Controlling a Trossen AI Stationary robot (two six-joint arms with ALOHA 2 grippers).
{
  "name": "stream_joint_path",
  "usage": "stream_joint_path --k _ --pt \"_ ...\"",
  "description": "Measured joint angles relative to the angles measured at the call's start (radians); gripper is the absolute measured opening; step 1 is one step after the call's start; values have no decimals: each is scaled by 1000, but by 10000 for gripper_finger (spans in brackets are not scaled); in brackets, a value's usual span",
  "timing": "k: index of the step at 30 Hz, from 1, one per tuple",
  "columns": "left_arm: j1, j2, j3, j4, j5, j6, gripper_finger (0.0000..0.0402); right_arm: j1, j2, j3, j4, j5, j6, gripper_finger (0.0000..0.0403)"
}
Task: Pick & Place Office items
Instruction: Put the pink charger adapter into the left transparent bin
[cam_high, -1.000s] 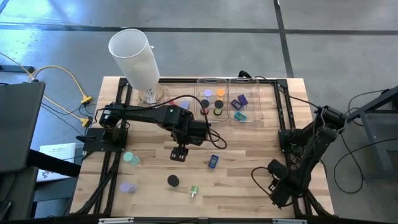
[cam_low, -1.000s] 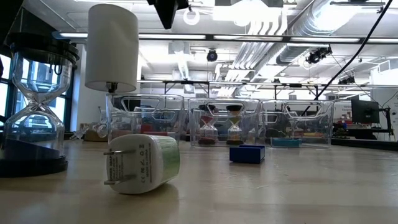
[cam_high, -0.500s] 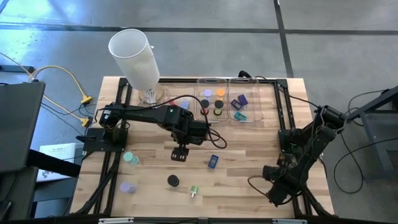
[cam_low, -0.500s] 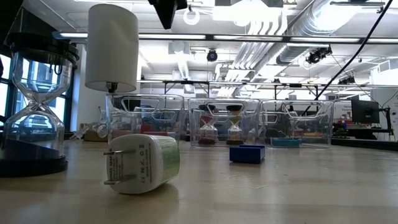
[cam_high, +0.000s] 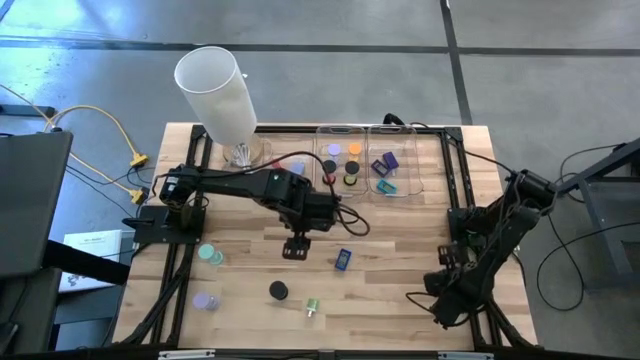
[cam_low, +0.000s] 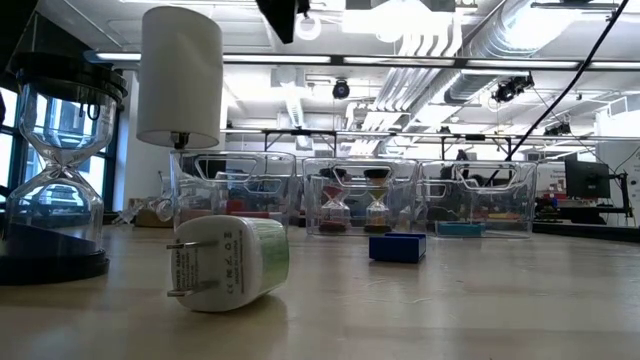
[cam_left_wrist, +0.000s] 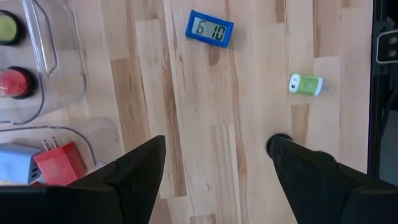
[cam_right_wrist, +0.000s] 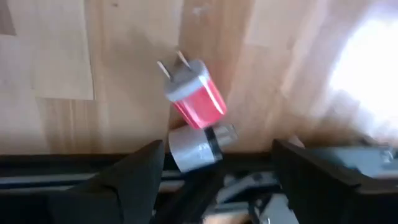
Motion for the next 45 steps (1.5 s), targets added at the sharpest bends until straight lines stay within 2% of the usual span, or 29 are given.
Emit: stream_joint_path --k 10,24,28,40,45 --pt "25 0 0 9 0 -3 285 -5 0 -19 44 3 -87 255" --pt "38 0 0 39 0 -3 285 -5 0 -27 121 31 -131 254" --pt "35 0 0 39 0 -4 285 -5 1 -66 154 -5 -137 254" --pt "35 0 0 40 0 -5 285 -5 1 -146 296 -23 -157 254" --pt "35 0 0 42 0 -6 285 -5 1 -178 324 -47 -109 253"
